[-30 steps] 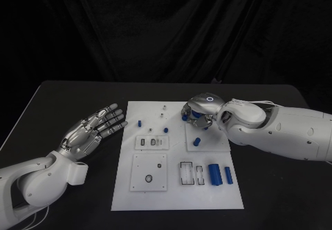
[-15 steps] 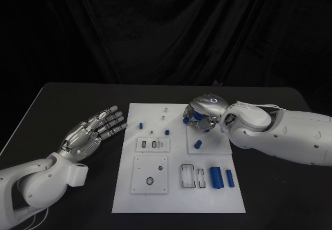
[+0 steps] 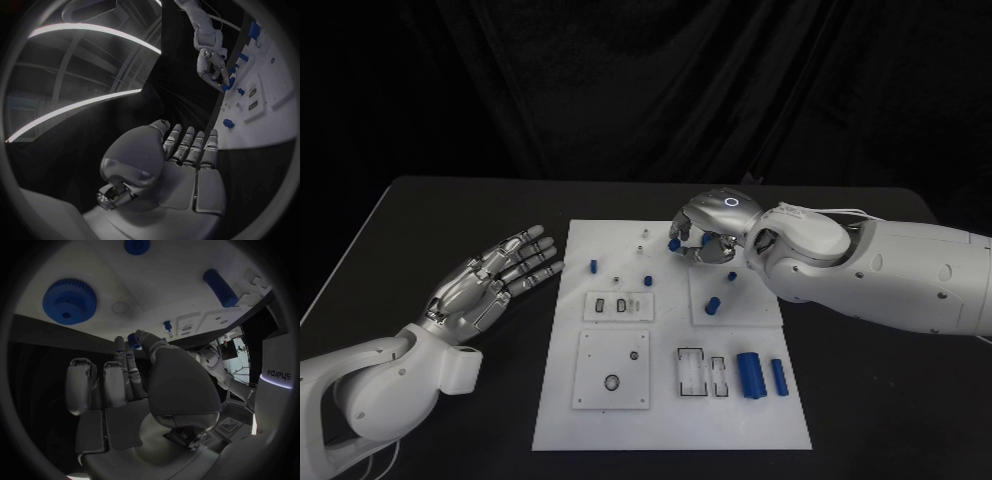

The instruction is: Assemble the parts on the task board

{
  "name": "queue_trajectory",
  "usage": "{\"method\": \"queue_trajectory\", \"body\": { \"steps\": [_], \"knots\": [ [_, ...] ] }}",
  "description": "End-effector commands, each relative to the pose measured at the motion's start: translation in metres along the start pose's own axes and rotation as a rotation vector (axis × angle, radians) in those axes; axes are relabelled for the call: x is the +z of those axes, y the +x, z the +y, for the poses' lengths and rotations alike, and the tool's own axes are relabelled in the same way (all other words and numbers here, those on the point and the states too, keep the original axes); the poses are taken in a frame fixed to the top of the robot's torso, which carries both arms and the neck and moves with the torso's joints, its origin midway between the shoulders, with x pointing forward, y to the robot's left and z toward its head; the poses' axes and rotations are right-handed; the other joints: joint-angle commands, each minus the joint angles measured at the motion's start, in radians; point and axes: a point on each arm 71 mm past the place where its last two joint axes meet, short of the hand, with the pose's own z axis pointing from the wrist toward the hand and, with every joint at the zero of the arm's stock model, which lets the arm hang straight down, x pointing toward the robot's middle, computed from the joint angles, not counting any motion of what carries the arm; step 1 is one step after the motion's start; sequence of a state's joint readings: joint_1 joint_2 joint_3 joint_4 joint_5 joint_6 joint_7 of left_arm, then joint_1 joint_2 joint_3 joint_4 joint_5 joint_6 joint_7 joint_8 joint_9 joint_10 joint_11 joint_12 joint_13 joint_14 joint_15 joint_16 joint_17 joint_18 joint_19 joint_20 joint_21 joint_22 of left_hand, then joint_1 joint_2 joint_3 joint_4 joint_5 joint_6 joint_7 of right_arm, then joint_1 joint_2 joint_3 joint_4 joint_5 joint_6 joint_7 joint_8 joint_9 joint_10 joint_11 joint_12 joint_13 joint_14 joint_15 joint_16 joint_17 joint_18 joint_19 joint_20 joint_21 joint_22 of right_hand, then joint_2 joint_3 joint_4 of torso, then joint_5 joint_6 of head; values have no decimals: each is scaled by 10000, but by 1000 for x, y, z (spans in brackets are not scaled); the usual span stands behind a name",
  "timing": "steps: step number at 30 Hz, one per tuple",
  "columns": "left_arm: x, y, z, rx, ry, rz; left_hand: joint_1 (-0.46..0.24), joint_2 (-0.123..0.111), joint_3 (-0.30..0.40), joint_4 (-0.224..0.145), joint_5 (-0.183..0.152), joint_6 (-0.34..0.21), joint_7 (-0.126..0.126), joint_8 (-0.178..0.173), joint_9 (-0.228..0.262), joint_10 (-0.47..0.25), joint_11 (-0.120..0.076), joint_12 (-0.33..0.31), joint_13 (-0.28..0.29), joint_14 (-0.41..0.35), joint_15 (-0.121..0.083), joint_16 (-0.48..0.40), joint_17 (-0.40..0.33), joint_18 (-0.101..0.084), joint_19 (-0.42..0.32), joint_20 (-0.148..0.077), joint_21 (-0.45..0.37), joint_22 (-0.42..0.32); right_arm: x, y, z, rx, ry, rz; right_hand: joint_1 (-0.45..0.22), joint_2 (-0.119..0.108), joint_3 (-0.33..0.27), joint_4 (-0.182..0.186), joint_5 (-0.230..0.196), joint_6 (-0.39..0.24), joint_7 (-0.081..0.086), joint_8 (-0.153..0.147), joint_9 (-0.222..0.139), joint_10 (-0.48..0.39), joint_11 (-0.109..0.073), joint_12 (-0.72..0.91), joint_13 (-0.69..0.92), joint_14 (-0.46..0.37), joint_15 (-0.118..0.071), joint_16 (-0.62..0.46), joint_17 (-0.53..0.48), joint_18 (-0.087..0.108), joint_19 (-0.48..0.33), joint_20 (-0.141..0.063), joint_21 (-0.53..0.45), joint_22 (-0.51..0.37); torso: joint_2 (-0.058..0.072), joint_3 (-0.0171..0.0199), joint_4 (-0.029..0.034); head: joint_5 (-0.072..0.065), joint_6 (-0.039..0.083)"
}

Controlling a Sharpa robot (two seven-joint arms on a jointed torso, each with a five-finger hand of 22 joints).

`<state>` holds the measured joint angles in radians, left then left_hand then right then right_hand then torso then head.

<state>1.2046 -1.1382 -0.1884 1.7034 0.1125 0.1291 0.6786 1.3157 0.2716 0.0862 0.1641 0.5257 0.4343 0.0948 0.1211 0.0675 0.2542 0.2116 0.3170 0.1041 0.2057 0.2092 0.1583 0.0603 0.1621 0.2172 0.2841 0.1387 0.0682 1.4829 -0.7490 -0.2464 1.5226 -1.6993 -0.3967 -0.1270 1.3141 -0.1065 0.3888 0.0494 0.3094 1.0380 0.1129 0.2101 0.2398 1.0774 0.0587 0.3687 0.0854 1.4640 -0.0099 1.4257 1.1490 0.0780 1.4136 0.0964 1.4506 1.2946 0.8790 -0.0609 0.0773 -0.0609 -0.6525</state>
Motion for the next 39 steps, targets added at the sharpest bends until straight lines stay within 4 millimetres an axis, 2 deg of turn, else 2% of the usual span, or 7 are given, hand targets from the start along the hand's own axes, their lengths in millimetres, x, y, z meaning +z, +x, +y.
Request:
{"method": "queue_trajectory", "body": {
  "steps": [1, 11, 14, 19, 24, 33, 39],
  "knots": [
    [0, 1, -12, -130, 1666, 5, -55, -31, 55, -10, 59, 49, 2, 57, 8, -17, 63, 39, 8, 6, 73, 52, -14, -203, -38, 24, -31, -15, 7, 0, 0, -100, 184, 198, -89, 35, -63, 15, 85, 30, -97, -74, 841, 51, 13, -60, -14, 146, -59, -51, 29, -137, 16, -41, -59, 20, 3, -4, 0, 5, -6],
    [0, 2, -12, -152, 1653, 21, -61, -38, 69, -21, 62, 45, 5, 55, 7, -16, 68, 47, 9, 9, 75, 57, -14, -205, -43, 23, -34, -17, 30, 1, 10, -271, -7, 292, -94, 44, -81, 43, 163, -16, -78, -114, 868, 63, 22, -147, -30, 161, -53, -40, 73, -141, 29, -36, -56, 38, 12, 29, 16, -42, 43],
    [0, 3, -12, -154, 1651, 21, -61, -38, 69, -21, 62, 45, 5, 55, 7, -16, 68, 47, 9, 9, 75, 57, -14, -205, -43, 23, -34, -17, 35, 1, 12, -316, -20, 329, -93, 48, -86, 53, 200, -46, -67, -140, 878, 63, 29, -193, -38, 162, -47, -42, 71, -144, 38, -32, -52, 53, 10, 26, 18, -51, 54],
    [-1, 3, -12, -152, 1653, 11, -61, -38, 69, -21, 62, 45, 5, 55, 7, -16, 68, 47, 9, 9, 75, 57, -14, -205, -43, 23, -34, -17, 39, 0, 12, -341, 41, 205, -96, 62, -88, 70, 256, -68, -49, -166, 892, 65, 38, -246, -47, 168, -40, -38, 89, -143, 37, -27, -58, 49, 13, 24, 9, -64, 57],
    [-1, 2, -12, -141, 1641, -3, -64, -39, 74, -24, 62, 47, 6, 56, 7, -16, 69, 50, 9, 9, 76, 59, -14, -206, -43, 23, -34, -18, 41, -2, 10, -317, 158, -131, -111, 109, -89, 120, 542, -81, -16, -217, 950, 125, 47, -382, -57, 183, -31, -32, 126, -145, 53, -15, -59, 70, 19, 17, 17, -54, 66],
    [-1, 3, -12, -148, 1638, 6, -83, -51, 112, -49, 66, 59, 14, 59, 8, -13, 80, 71, 12, 23, 85, 77, -11, -213, -40, 25, -32, -18, 43, -5, 8, -277, 354, -420, -131, 121, -95, 142, 574, -98, 3, -238, 959, 132, 56, -416, -59, 197, -27, -16, 174, -153, 75, -13, -45, 104, 25, 19, 24, -92, 56],
    [0, 3, -12, -174, 1624, 43, -98, -71, 135, -71, 64, 71, 20, 62, 9, -13, 84, 82, 13, 19, 91, 78, -13, -220, -42, 28, -34, -20, 45, -4, 5, -117, 474, -430, -154, 157, -94, 177, 577, -131, 29, -272, 969, 124, 69, -468, -64, 210, -18, -4, 208, -158, 90, -7, -36, 127, 22, 37, -16, -90, 53]
  ]
}}
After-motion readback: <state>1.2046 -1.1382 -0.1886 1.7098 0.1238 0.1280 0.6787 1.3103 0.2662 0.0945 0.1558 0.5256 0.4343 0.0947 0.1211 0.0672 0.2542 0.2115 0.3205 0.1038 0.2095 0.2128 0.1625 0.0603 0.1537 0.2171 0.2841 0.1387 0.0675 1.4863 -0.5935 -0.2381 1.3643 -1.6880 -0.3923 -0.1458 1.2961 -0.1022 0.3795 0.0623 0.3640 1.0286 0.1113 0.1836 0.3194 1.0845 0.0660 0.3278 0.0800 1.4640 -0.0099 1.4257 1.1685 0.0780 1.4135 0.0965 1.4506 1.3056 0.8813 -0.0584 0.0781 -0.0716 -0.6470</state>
